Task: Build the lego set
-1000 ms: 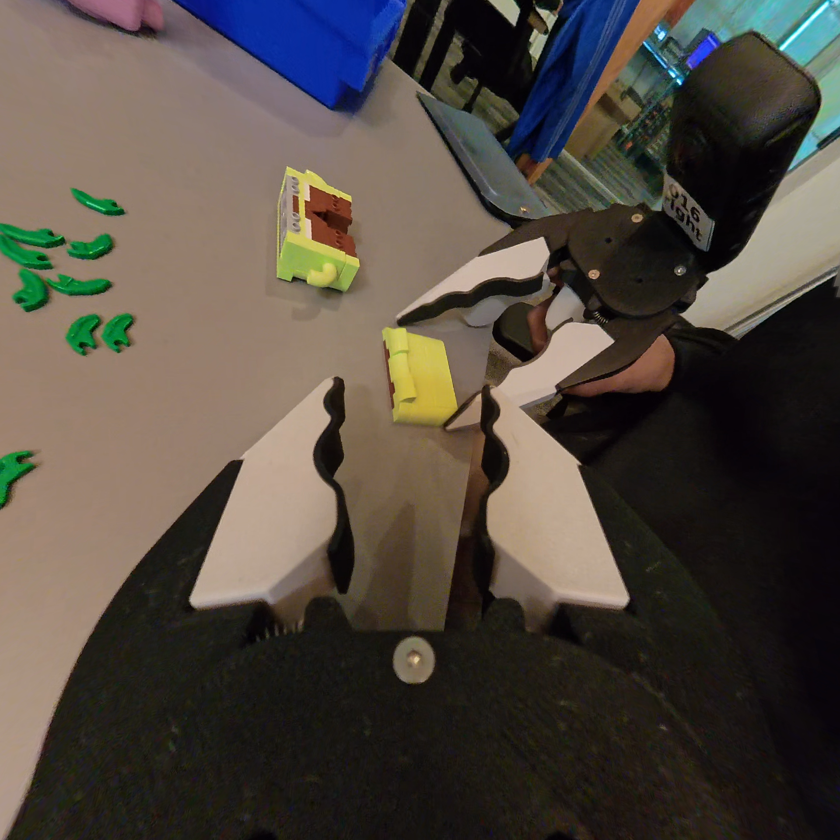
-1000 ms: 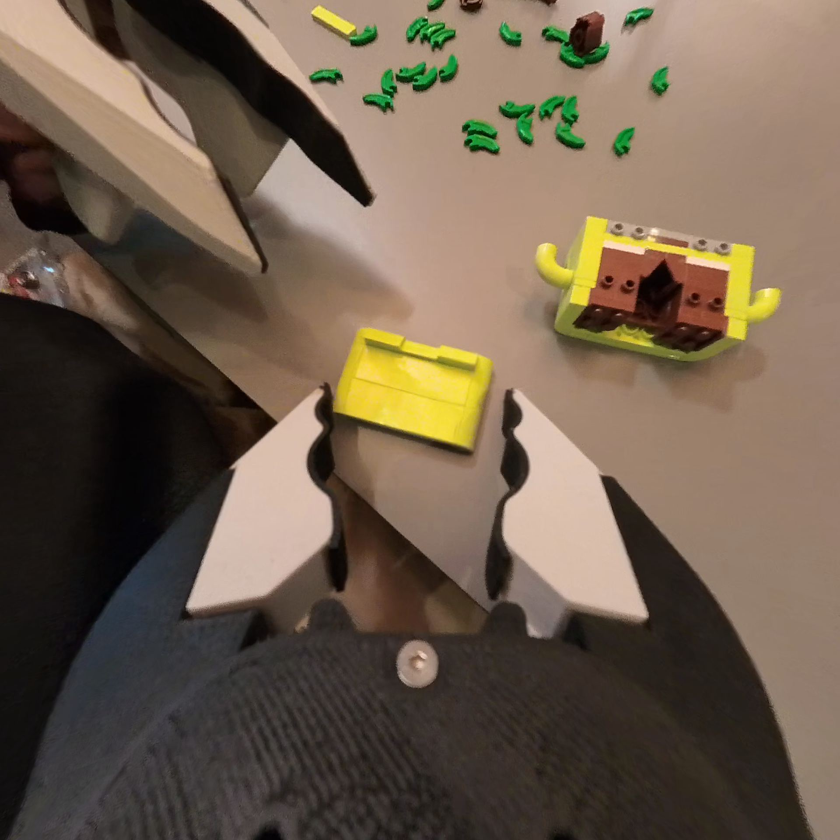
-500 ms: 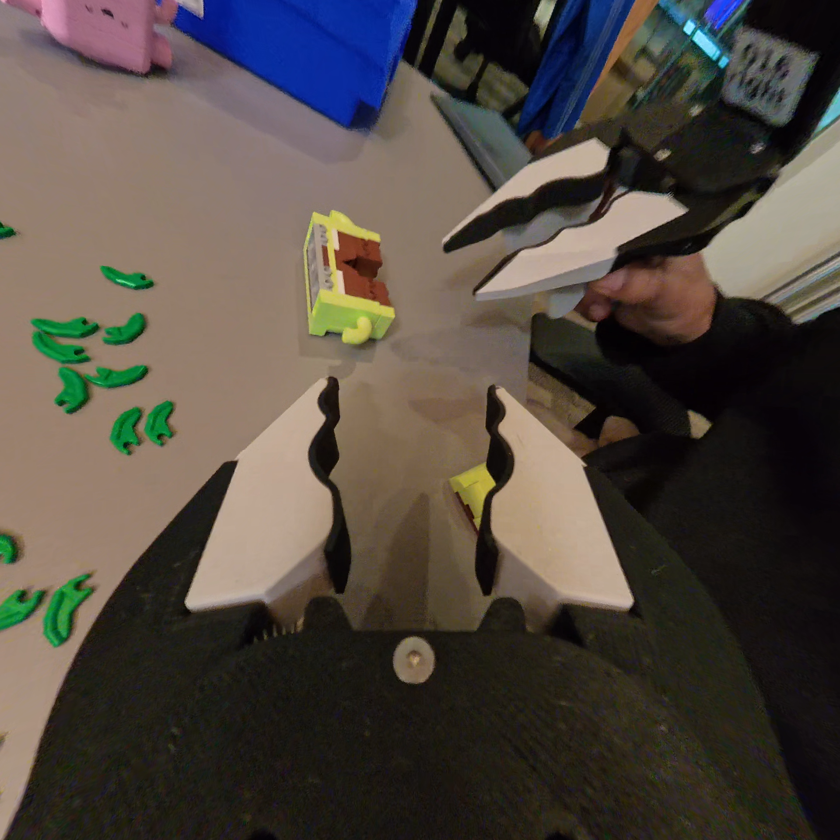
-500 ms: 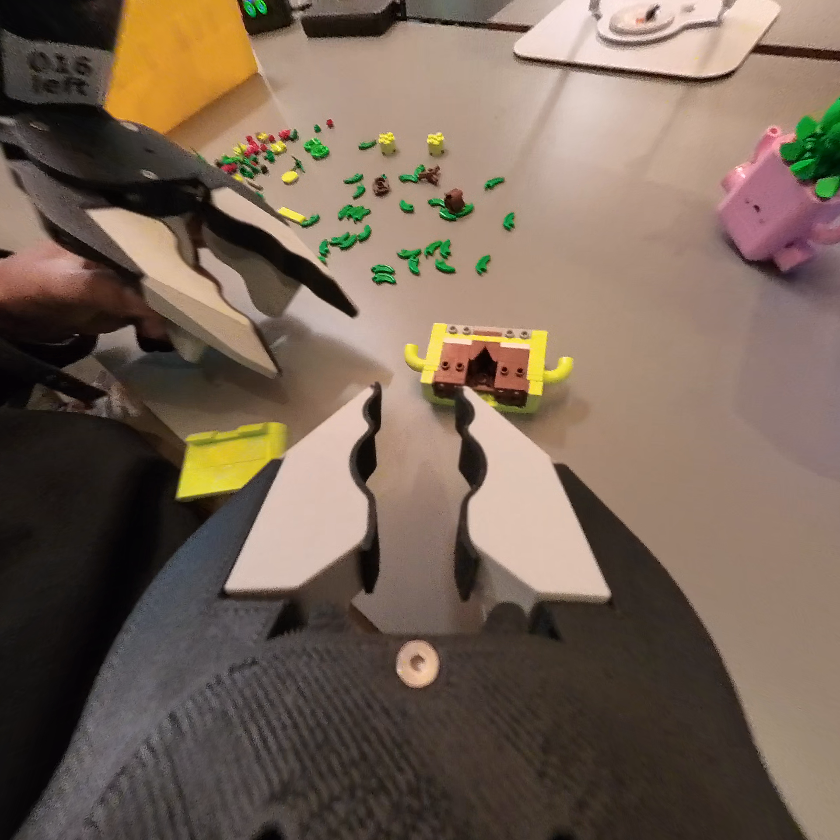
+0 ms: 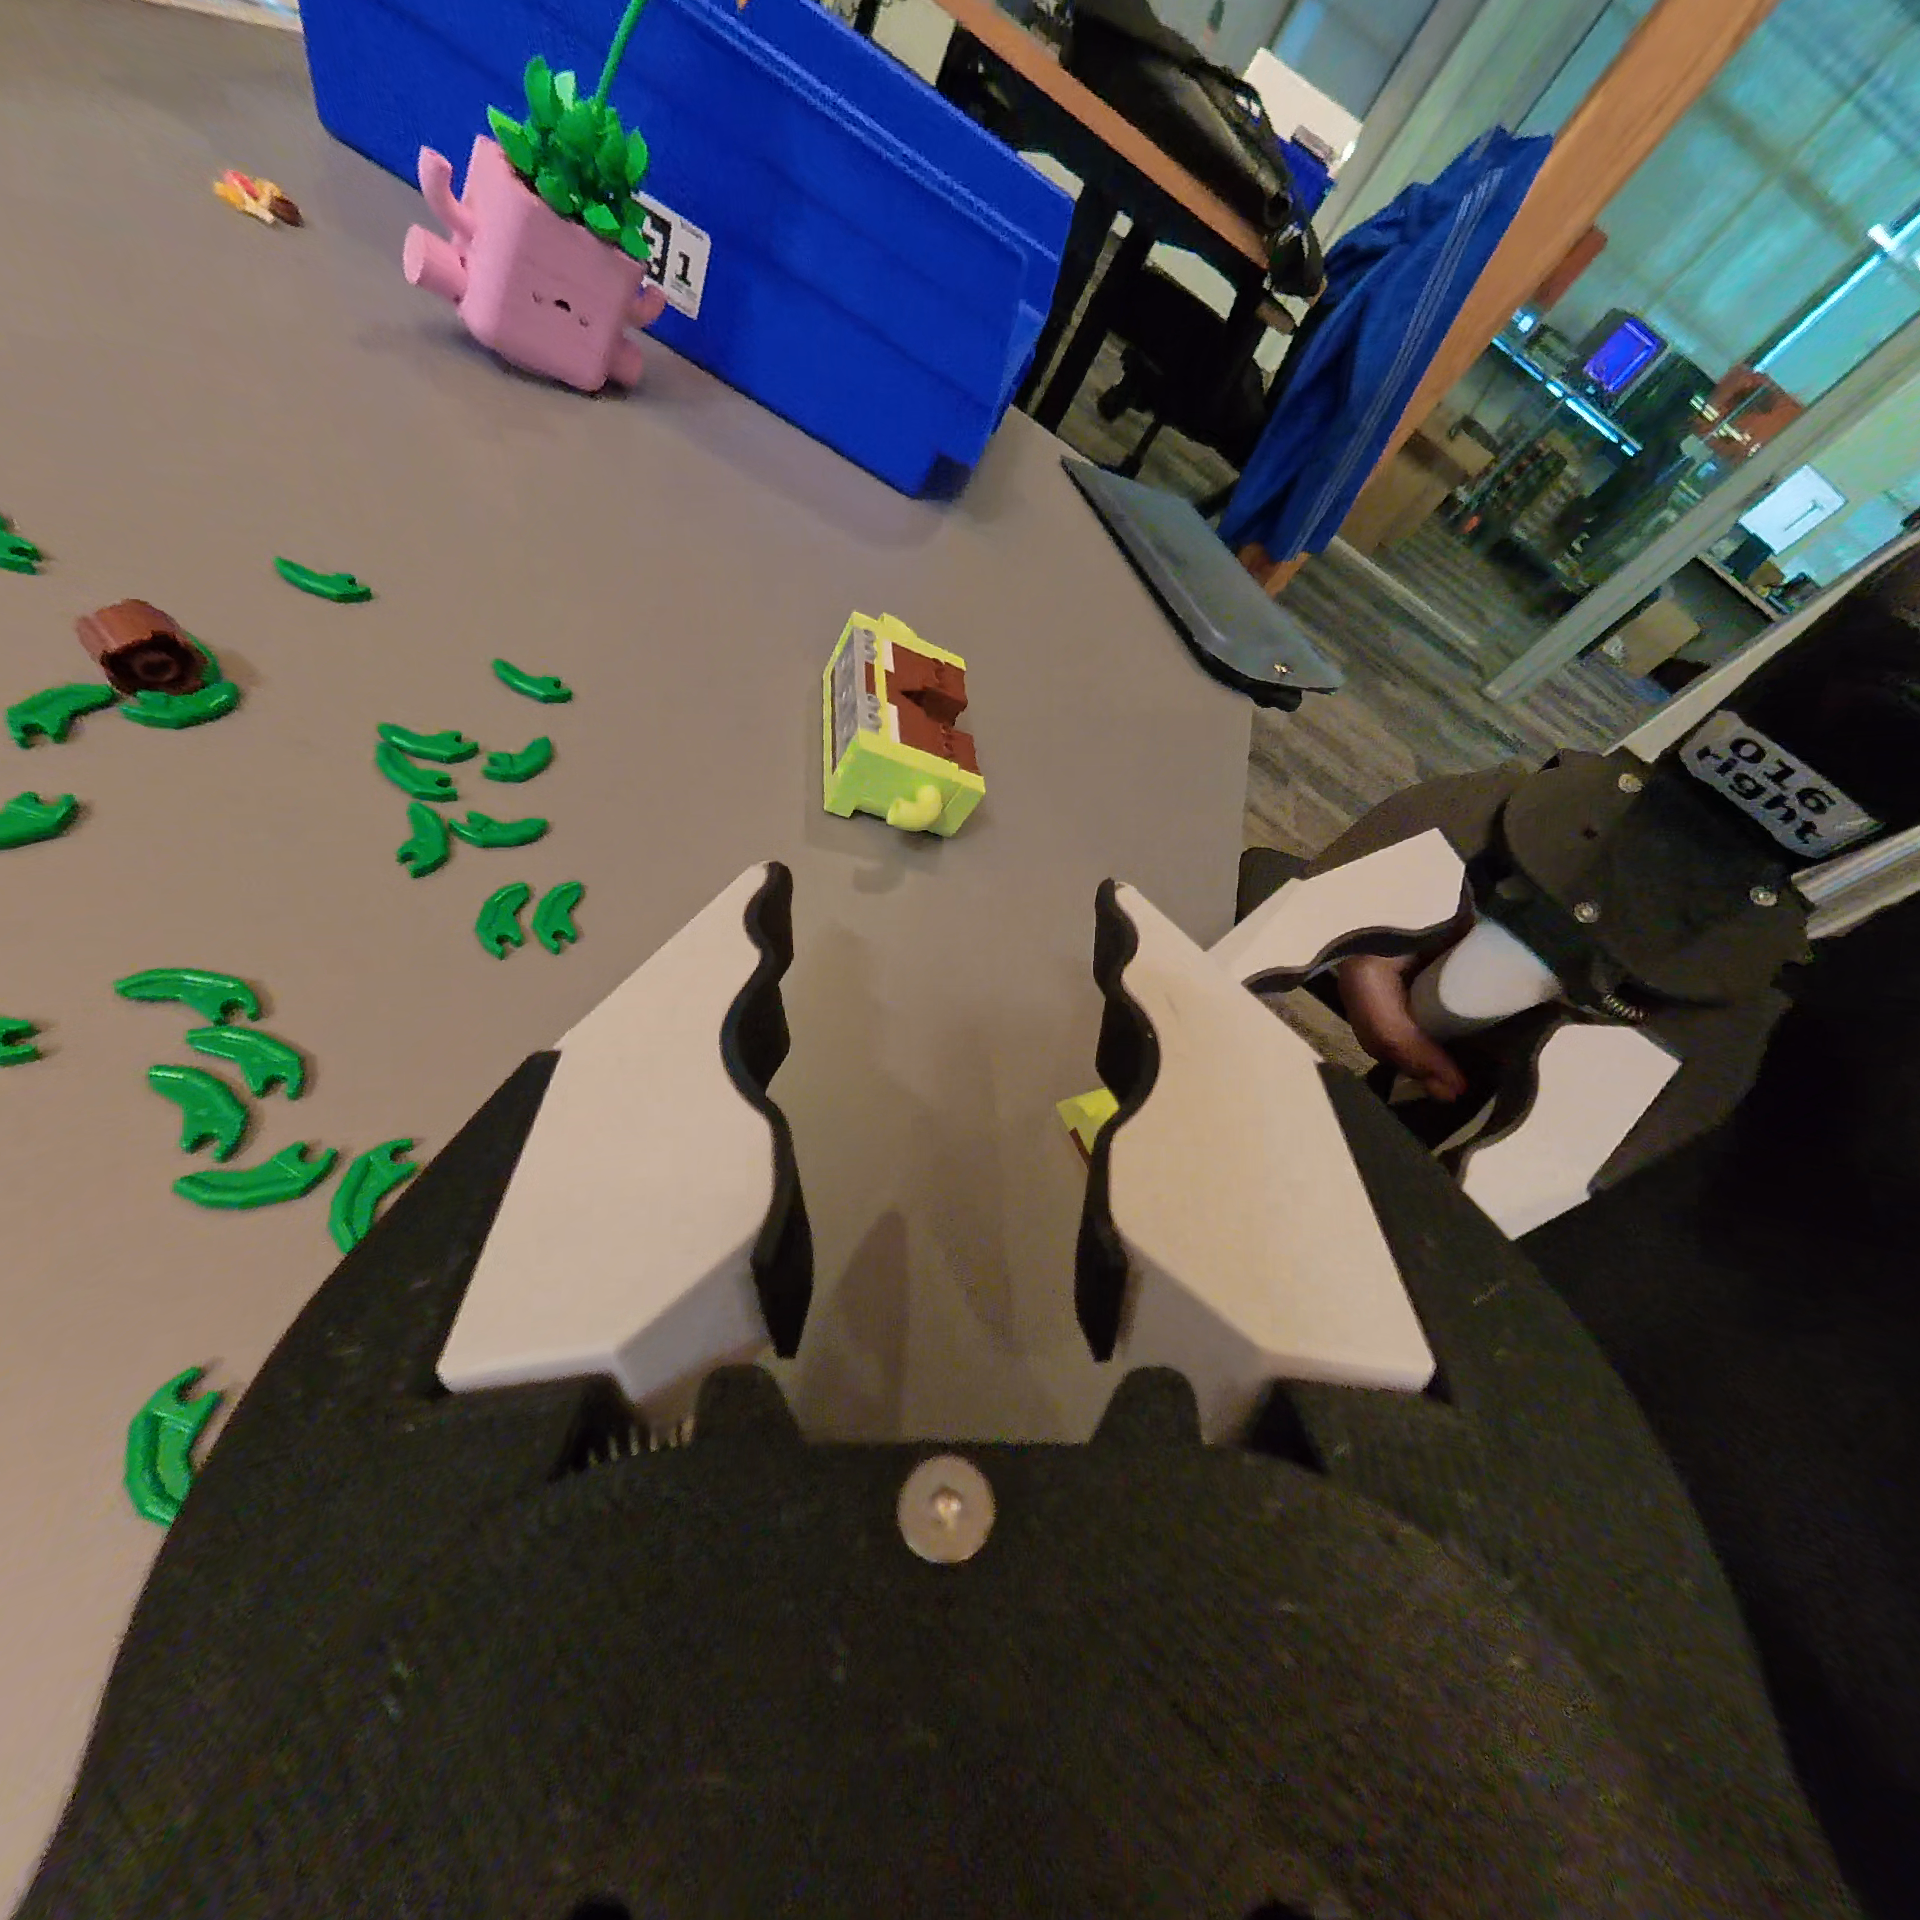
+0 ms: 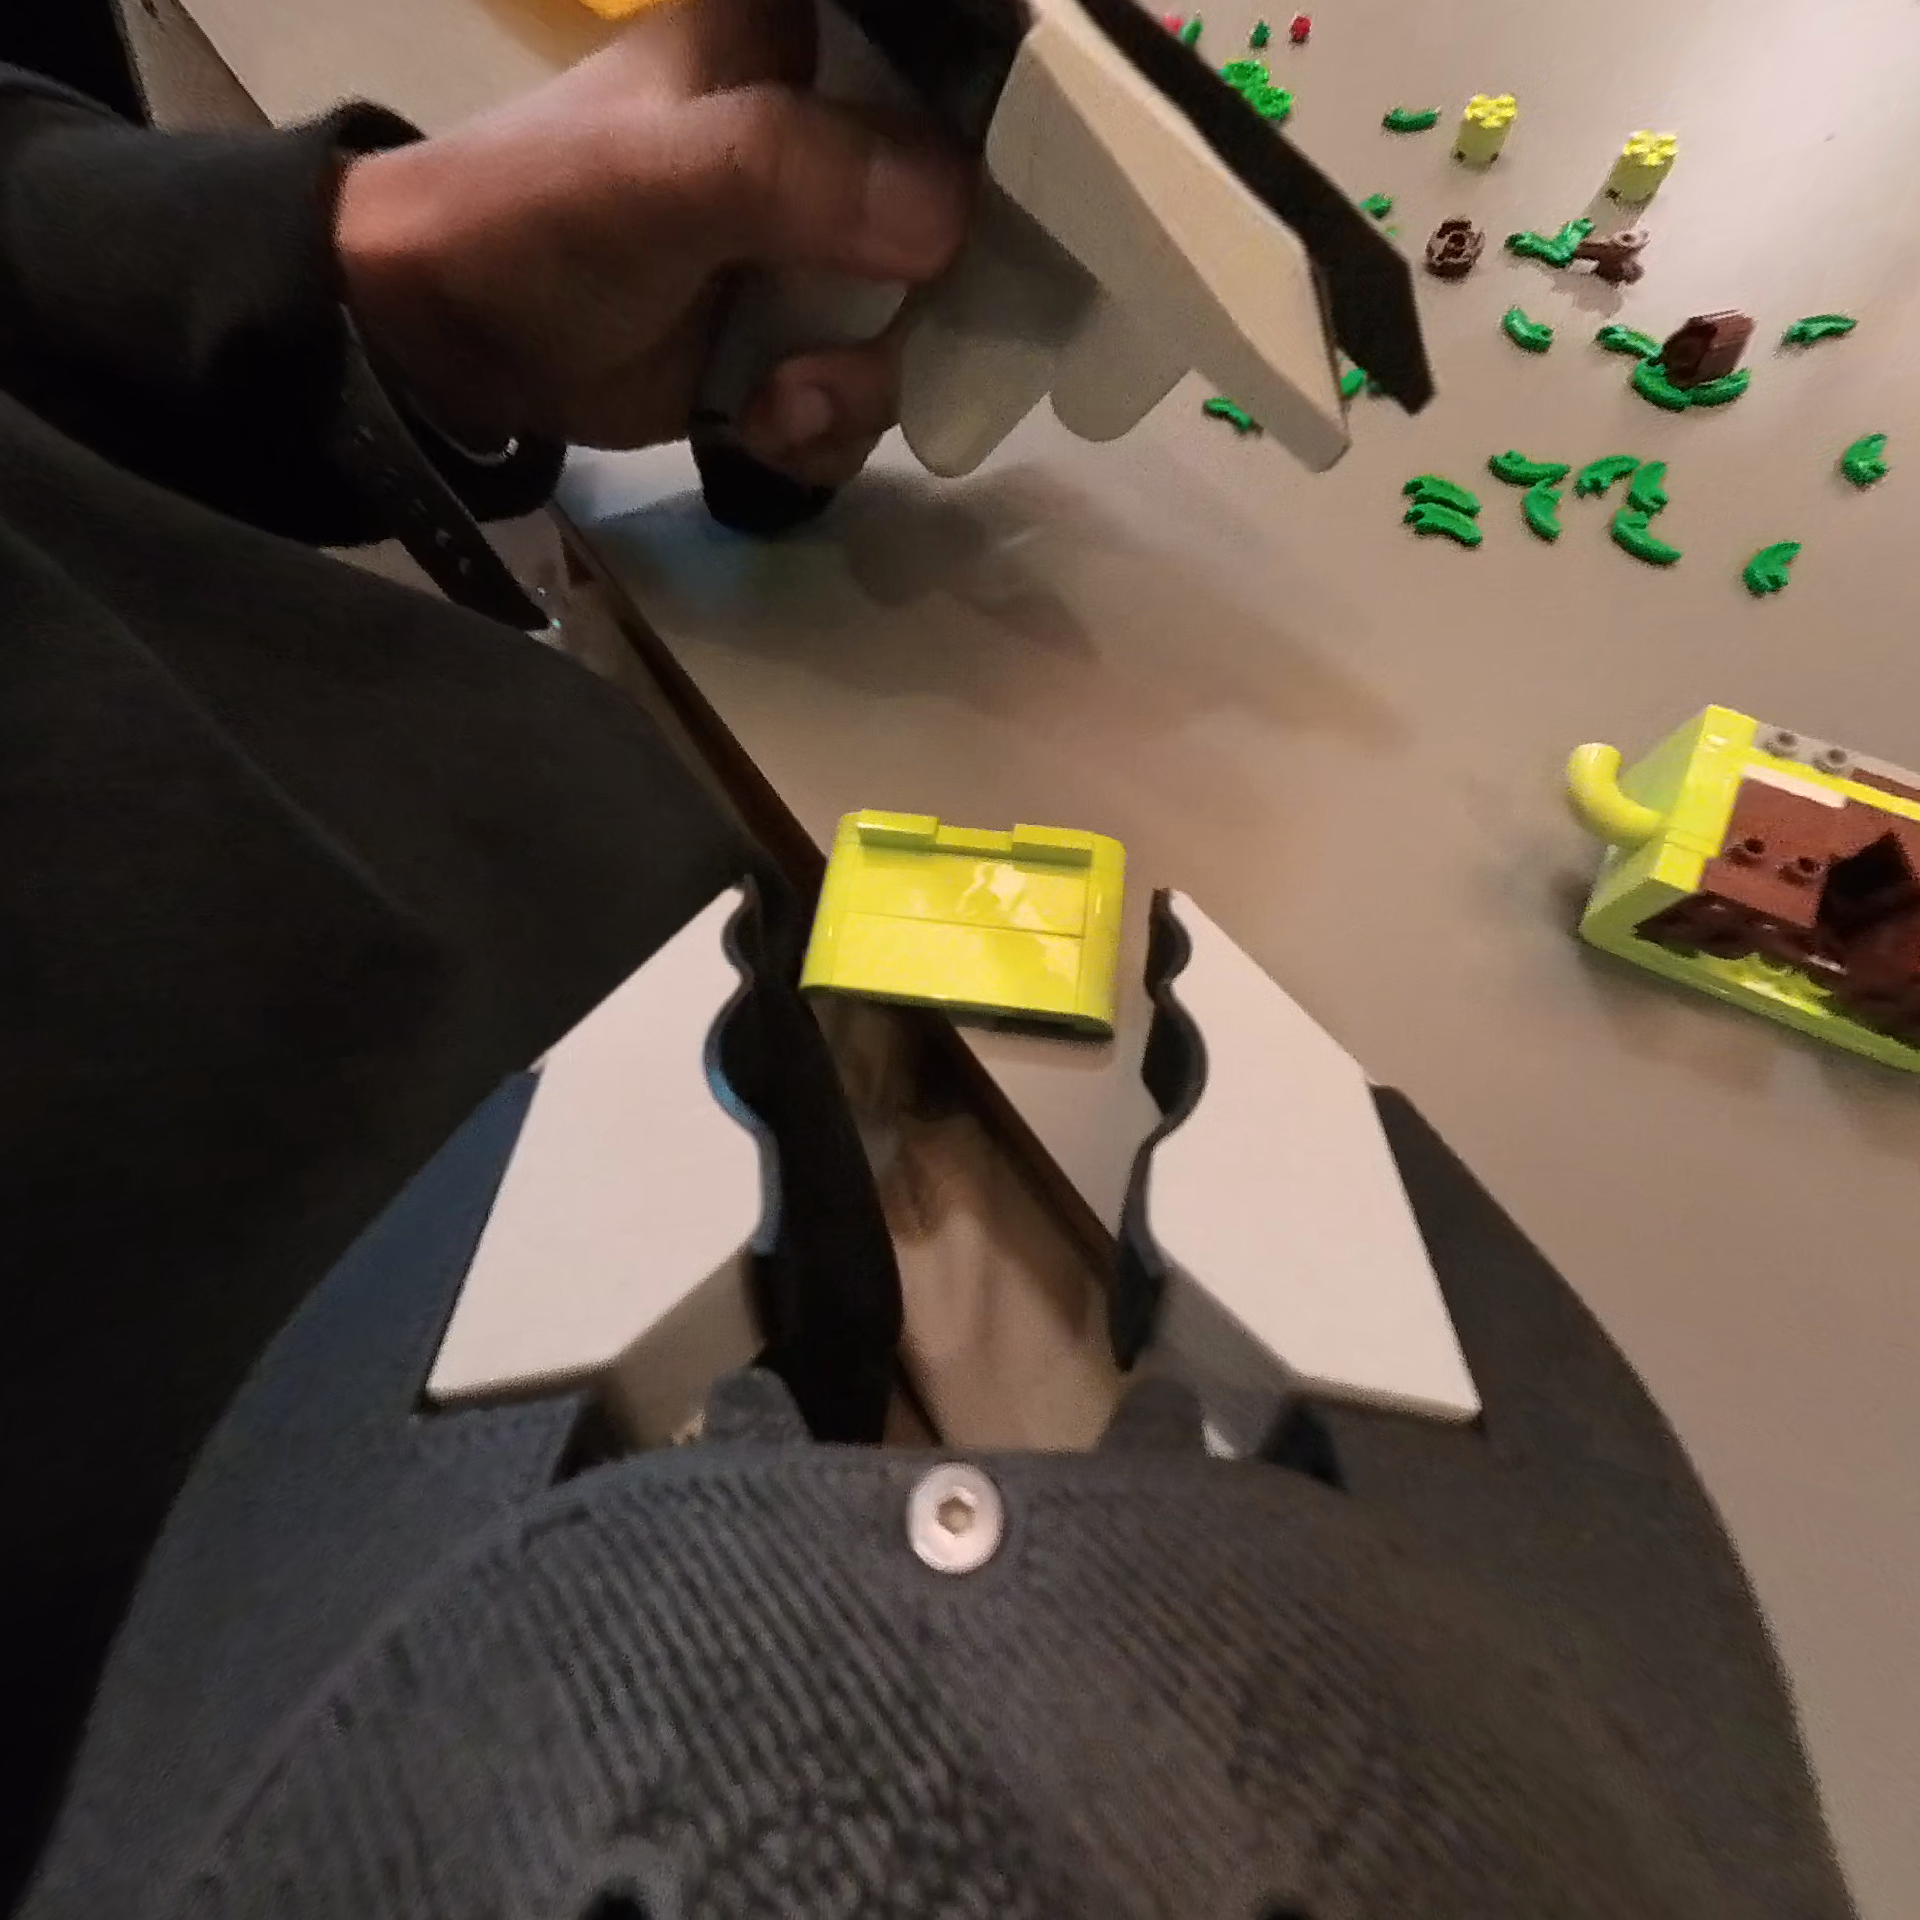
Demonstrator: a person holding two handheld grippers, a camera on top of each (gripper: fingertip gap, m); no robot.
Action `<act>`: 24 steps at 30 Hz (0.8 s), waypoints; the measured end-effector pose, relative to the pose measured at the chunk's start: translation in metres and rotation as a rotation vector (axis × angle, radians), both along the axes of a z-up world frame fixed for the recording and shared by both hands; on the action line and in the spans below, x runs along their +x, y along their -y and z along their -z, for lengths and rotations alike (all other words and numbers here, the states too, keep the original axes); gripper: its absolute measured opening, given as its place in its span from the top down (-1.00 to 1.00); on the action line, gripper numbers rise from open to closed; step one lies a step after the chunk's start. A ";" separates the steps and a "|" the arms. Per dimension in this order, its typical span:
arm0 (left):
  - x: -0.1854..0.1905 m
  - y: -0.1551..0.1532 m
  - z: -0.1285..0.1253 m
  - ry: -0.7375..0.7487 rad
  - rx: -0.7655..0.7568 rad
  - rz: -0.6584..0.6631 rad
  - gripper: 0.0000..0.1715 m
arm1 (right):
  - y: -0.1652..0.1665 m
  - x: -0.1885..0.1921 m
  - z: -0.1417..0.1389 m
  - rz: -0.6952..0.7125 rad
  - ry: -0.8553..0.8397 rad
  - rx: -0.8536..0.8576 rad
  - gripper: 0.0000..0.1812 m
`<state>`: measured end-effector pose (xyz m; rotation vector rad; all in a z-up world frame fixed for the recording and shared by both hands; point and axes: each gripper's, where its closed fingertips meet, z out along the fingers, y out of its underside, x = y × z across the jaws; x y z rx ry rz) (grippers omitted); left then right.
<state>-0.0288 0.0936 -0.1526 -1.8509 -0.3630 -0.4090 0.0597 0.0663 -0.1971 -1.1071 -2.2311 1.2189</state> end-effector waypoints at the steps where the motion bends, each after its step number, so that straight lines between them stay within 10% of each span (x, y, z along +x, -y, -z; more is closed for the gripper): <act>1: 0.001 0.000 -0.001 -0.006 0.004 0.000 0.34 | 0.000 -0.001 0.002 -0.001 0.001 0.017 0.18; 24: 0.000 0.005 -0.005 0.001 0.060 -0.019 0.39 | -0.042 -0.026 0.017 0.109 0.099 0.133 0.28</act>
